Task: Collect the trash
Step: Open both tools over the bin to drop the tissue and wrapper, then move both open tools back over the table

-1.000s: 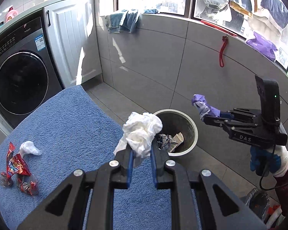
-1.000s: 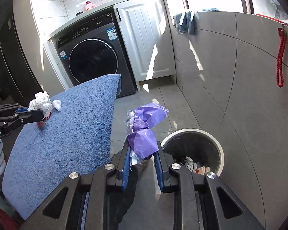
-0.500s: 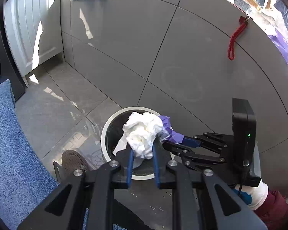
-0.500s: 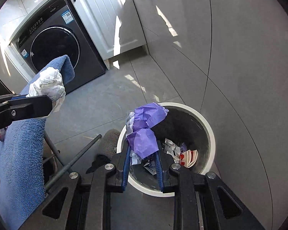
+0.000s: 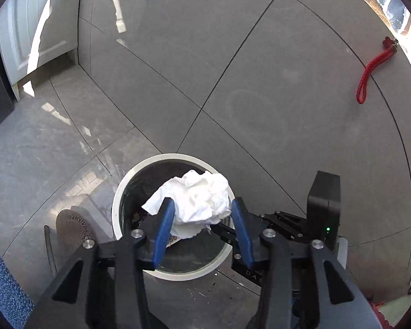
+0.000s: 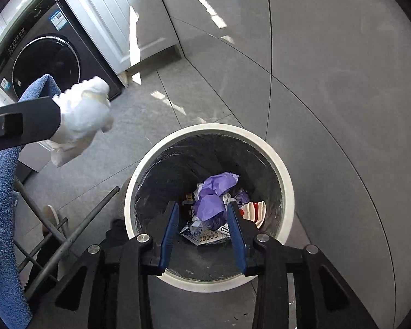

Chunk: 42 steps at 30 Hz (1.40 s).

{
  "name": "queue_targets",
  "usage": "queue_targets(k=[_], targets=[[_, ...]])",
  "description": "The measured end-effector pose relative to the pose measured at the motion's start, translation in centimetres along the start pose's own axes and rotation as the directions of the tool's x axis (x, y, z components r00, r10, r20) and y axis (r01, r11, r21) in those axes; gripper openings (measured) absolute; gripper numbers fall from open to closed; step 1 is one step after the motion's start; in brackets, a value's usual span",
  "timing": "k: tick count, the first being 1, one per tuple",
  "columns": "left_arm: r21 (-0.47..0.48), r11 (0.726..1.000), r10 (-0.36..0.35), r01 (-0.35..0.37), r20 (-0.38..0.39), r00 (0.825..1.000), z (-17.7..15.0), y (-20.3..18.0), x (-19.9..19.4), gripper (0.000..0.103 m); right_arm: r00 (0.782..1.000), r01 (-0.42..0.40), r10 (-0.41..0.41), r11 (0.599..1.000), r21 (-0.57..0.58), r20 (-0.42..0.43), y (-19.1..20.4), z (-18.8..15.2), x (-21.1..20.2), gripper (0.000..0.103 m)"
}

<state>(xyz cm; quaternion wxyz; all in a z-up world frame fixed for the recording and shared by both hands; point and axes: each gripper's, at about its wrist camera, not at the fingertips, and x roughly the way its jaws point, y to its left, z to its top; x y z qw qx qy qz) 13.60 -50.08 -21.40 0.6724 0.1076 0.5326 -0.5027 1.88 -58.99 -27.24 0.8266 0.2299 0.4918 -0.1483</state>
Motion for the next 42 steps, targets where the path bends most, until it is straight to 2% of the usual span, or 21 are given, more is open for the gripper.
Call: queue_targets(k=[6, 9, 12, 18, 25, 27, 32, 37, 42], targets=[[-0.007, 1.000, 0.013, -0.013, 0.030, 0.999, -0.4, -0.4, -2.0, 0.041, 1.000, 0.019, -0.018, 1.000, -0.018, 0.026, 0.5, -0.7, -1.9, 0.041], [0.007, 0.999, 0.050, -0.051, 0.084, 0.995, -1.6, -0.9, -5.1, 0.042, 0.998, 0.028, -0.026, 0.998, -0.047, 0.056, 1.5, -1.1, -4.1, 0.041], [0.013, 0.993, 0.110, -0.113, 0.152, 0.982, -3.0, -1.0, -9.0, 0.047, 0.994, 0.040, -0.029, 0.994, -0.104, 0.105, 3.3, -1.5, -7.1, 0.041], [0.014, 0.968, 0.237, -0.252, 0.294, 0.926, -7.7, -0.9, -18.0, 0.048, 0.975, 0.053, 0.002, 0.969, -0.242, 0.221, 8.3, -2.1, -14.1, 0.041], [-0.081, 0.943, 0.329, -0.324, 0.394, 0.858, -14.6, 1.7, -27.7, 0.050, 0.941, 0.027, 0.103, 0.927, -0.375, 0.323, 14.9, -3.7, -20.7, 0.041], [-0.108, 0.932, 0.359, -0.346, 0.410, 0.839, -16.8, 2.6, -30.2, 0.050, 0.932, 0.021, 0.131, 0.912, -0.409, 0.339, 16.9, -4.3, -21.8, 0.041], [-0.195, 0.892, 0.451, -0.408, 0.448, 0.772, -22.5, 5.1, -36.2, 0.051, 0.911, 0.015, 0.184, 0.880, -0.475, 0.369, 21.5, -5.6, -24.5, 0.041], [-0.277, 0.865, 0.501, -0.418, 0.466, 0.729, -27.8, 8.1, -40.8, 0.051, 0.898, 0.000, 0.232, 0.849, -0.528, 0.374, 25.5, -6.8, -26.2, 0.041], [-0.357, 0.814, 0.580, -0.458, 0.453, 0.677, -33.1, 11.9, -43.9, 0.051, 0.895, -0.009, 0.267, 0.813, -0.582, 0.358, 29.3, -7.8, -26.8, 0.041]])
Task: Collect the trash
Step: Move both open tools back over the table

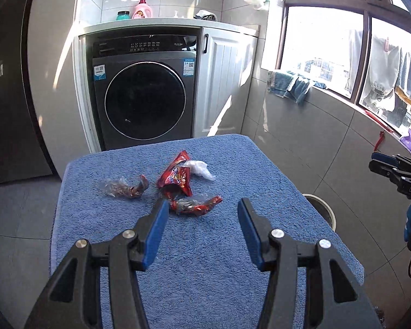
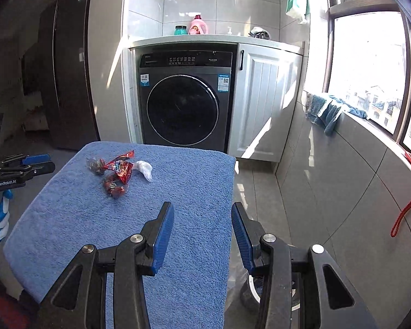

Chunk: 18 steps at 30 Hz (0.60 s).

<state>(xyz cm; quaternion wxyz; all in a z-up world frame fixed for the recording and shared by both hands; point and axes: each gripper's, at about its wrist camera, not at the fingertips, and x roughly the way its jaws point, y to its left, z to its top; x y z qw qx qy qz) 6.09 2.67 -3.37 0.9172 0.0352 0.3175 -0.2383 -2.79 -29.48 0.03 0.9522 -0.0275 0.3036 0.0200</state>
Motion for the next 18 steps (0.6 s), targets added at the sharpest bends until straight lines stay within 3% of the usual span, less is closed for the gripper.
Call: queue_targets(k=[4, 9, 13, 18], targets=[[-0.039, 0.998, 0.058, -0.058, 0.001, 0.998, -1.5, 4.2, -1.0, 0.051, 1.000, -0.023, 0.022, 0.999, -0.048, -0.022, 3.0, 1.3, 1.5, 0.041], [-0.083, 0.994, 0.074, -0.074, -0.009, 0.997, -2.9, 7.9, -0.9, 0.051, 0.996, -0.072, 0.068, 0.994, -0.078, -0.049, 6.0, 2.7, 4.3, 0.041], [-0.109, 0.992, 0.066, -0.070, -0.039, 0.997, -3.5, 9.6, 1.1, 0.051, 0.992, -0.108, 0.100, 0.989, -0.100, -0.082, 7.8, 3.5, 7.0, 0.041], [-0.077, 0.996, 0.046, -0.052, -0.078, 0.996, -2.7, 10.2, 4.7, 0.051, 0.982, -0.142, 0.124, 0.982, -0.124, -0.139, 8.5, 3.9, 11.1, 0.041]])
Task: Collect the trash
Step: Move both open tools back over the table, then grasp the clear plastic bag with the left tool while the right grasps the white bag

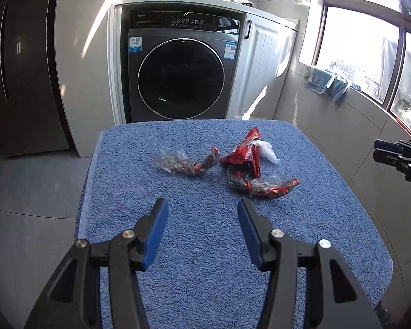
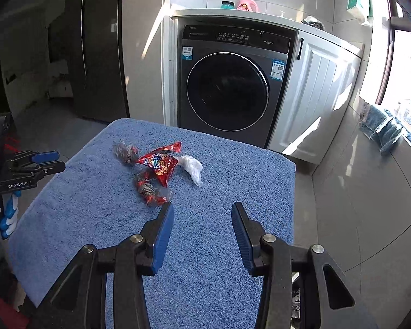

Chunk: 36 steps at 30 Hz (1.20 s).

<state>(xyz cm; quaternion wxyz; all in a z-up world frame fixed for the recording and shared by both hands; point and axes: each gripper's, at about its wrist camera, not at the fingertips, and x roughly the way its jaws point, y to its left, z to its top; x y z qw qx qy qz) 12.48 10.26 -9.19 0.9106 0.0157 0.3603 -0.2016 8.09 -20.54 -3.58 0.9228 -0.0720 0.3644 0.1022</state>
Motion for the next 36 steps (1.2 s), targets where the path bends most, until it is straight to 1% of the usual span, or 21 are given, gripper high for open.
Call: queue_targets(k=[5, 11, 14, 17, 19, 22, 28, 29, 30, 31, 32, 33, 34, 35, 36], targets=[[0.072, 0.997, -0.005, 0.009, -0.053, 0.999, 2.3, -0.7, 5.2, 0.051, 0.998, -0.038, 0.037, 0.999, -0.018, -0.050, -0.6, 0.9, 4.8, 0.042], [0.145, 0.989, 0.032, -0.012, -0.134, 0.990, 3.8, -1.2, 12.4, 0.051, 0.990, -0.098, 0.093, 0.994, -0.045, -0.107, -1.4, 2.2, 11.6, 0.042], [0.182, 0.983, 0.053, -0.024, -0.152, 0.987, 4.3, -1.4, 14.9, 0.051, 0.984, -0.133, 0.127, 0.990, -0.045, -0.127, -1.7, 2.6, 14.9, 0.042], [0.221, 0.974, 0.075, -0.038, -0.161, 0.984, 4.6, -1.4, 16.4, 0.051, 0.977, -0.165, 0.156, 0.985, -0.045, -0.145, -1.9, 2.8, 17.7, 0.042], [0.232, 0.972, 0.076, -0.034, -0.173, 0.982, 4.6, -1.4, 17.3, 0.051, 0.973, -0.182, 0.173, 0.982, -0.045, -0.155, -1.9, 2.8, 19.5, 0.042], [0.229, 0.973, 0.070, -0.024, -0.194, 0.979, 4.6, -1.1, 18.5, 0.051, 0.966, -0.202, 0.195, 0.979, -0.030, -0.168, -2.2, 2.6, 21.7, 0.042], [0.200, 0.980, 0.041, 0.002, -0.212, 0.976, 4.9, -0.2, 19.6, 0.050, 0.957, -0.243, 0.239, 0.970, -0.007, -0.163, -2.4, 2.4, 23.5, 0.042], [0.199, 0.980, 0.038, 0.005, -0.214, 0.976, 5.0, -0.1, 19.8, 0.049, 0.957, -0.247, 0.243, 0.969, -0.011, -0.161, -2.3, 2.4, 23.6, 0.042], [0.198, 0.980, 0.035, 0.009, -0.216, 0.976, 5.1, -0.1, 19.9, 0.044, 0.957, -0.249, 0.243, 0.968, -0.016, -0.159, -2.2, 2.4, 23.7, 0.042], [0.198, 0.980, 0.034, 0.011, -0.221, 0.975, 5.3, 0.1, 20.2, 0.042, 0.958, -0.249, 0.242, 0.968, -0.021, -0.155, -2.2, 2.4, 23.7, 0.039], [0.198, 0.980, 0.034, 0.011, -0.223, 0.974, 5.3, 0.2, 20.3, 0.038, 0.958, -0.250, 0.244, 0.968, -0.022, -0.151, -2.2, 2.4, 23.7, 0.036], [0.193, 0.981, 0.031, 0.013, -0.223, 0.974, 5.4, 0.3, 20.4, 0.032, 0.958, -0.252, 0.246, 0.968, -0.021, -0.148, -2.3, 2.3, 23.6, 0.029], [0.187, 0.982, 0.026, 0.017, -0.225, 0.974, 5.5, 0.3, 20.4, 0.029, 0.958, -0.253, 0.247, 0.967, -0.019, -0.144, -2.4, 2.4, 23.8, 0.023], [0.183, 0.983, 0.023, 0.019, -0.225, 0.974, 5.5, 0.3, 20.4, 0.024, 0.959, -0.250, 0.246, 0.968, -0.016, -0.139, -2.6, 2.3, 23.7, 0.022], [0.181, 0.983, 0.023, 0.018, -0.223, 0.975, 5.6, 0.3, 20.3, 0.022, 0.961, -0.246, 0.242, 0.969, -0.012, -0.131, -2.7, 2.1, 23.5, 0.019]])
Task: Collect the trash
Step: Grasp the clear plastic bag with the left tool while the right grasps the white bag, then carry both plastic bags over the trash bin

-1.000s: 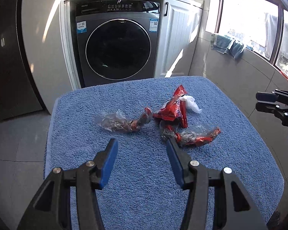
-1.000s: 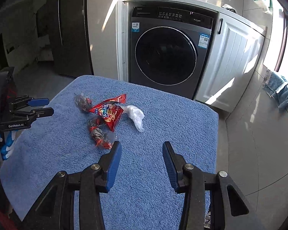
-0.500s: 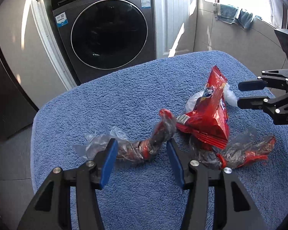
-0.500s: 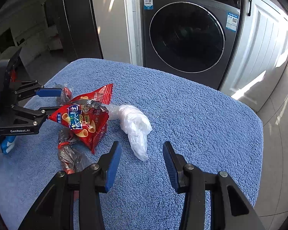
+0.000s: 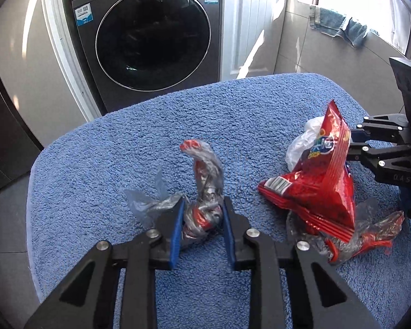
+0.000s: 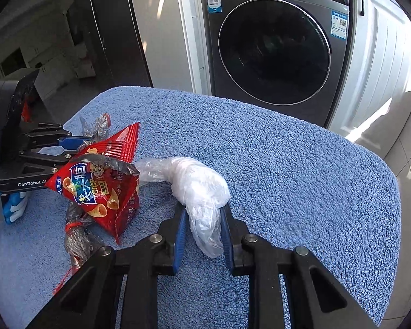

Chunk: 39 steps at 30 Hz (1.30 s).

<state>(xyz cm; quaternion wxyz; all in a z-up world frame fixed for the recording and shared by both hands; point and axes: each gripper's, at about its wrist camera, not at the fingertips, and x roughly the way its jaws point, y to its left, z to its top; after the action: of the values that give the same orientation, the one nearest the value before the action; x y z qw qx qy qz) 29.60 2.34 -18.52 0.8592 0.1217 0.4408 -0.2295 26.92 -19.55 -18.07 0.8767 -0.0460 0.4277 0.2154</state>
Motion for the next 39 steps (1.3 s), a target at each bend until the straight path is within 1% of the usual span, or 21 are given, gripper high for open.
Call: queue_targets(k=[1, 6, 8, 10, 14, 18, 22, 25, 29, 32, 36, 39], targets=[[-0.004, 1.000, 0.001, -0.001, 0.003, 1.000, 0.0, 0.0, -0.2, 0.021, 1.000, 0.004, -0.004, 1.000, 0.005, 0.006, -0.1, -0.1, -0.2, 0.014], [-0.035, 0.999, 0.005, -0.004, 0.029, 1.000, -0.3, -0.3, -1.9, 0.019, 0.999, 0.046, -0.047, 0.998, 0.041, 0.025, -1.2, -1.6, -2.7, 0.013], [-0.050, 0.999, 0.014, -0.011, 0.049, 0.999, -0.6, -0.6, -3.3, 0.019, 0.997, 0.067, -0.069, 0.996, 0.055, 0.036, -1.3, -2.4, -4.5, 0.013], [-0.082, 0.997, 0.009, -0.003, 0.072, 0.997, -1.2, -0.7, -5.0, 0.019, 0.995, 0.080, -0.084, 0.994, 0.075, 0.054, -1.3, -3.1, -6.6, 0.012], [-0.089, 0.996, 0.031, -0.022, 0.108, 0.994, -2.9, -2.0, -9.0, 0.019, 0.989, 0.112, -0.120, 0.990, 0.089, 0.090, -0.2, -4.1, -10.7, 0.012], [-0.097, 0.995, 0.041, -0.026, 0.150, 0.988, -4.6, -3.5, -13.2, 0.019, 0.980, 0.134, -0.146, 0.986, 0.099, 0.133, 1.8, -5.8, -15.0, 0.012], [-0.116, 0.993, 0.051, -0.030, 0.187, 0.981, -5.8, -5.1, -16.6, 0.019, 0.972, 0.155, -0.170, 0.983, 0.098, 0.164, 3.7, -7.3, -18.3, 0.012], [-0.141, 0.990, 0.048, -0.018, 0.212, 0.976, -7.0, -6.2, -18.6, 0.019, 0.965, 0.174, -0.189, 0.980, 0.095, 0.184, 4.9, -8.5, -20.6, 0.012], [-0.177, 0.984, 0.034, 0.007, 0.227, 0.973, -7.7, -7.3, -20.3, 0.019, 0.954, 0.191, -0.210, 0.976, 0.106, 0.213, 5.7, -10.2, -23.9, 0.012], [-0.198, 0.980, 0.033, 0.015, 0.235, 0.972, -7.8, -7.9, -21.3, 0.019, 0.947, 0.208, -0.228, 0.972, 0.108, 0.227, 5.7, -11.3, -25.4, 0.012], [-0.195, 0.981, 0.030, 0.019, 0.245, 0.969, -7.4, -9.3, -22.3, 0.019, 0.937, 0.214, -0.240, 0.969, 0.125, 0.254, 5.1, -12.6, -27.4, 0.012], [-0.166, 0.986, 0.016, 0.027, 0.248, 0.969, -6.2, -11.3, -22.5, 0.019, 0.928, 0.226, -0.258, 0.963, 0.145, 0.268, 3.8, -13.7, -28.6, 0.012]])
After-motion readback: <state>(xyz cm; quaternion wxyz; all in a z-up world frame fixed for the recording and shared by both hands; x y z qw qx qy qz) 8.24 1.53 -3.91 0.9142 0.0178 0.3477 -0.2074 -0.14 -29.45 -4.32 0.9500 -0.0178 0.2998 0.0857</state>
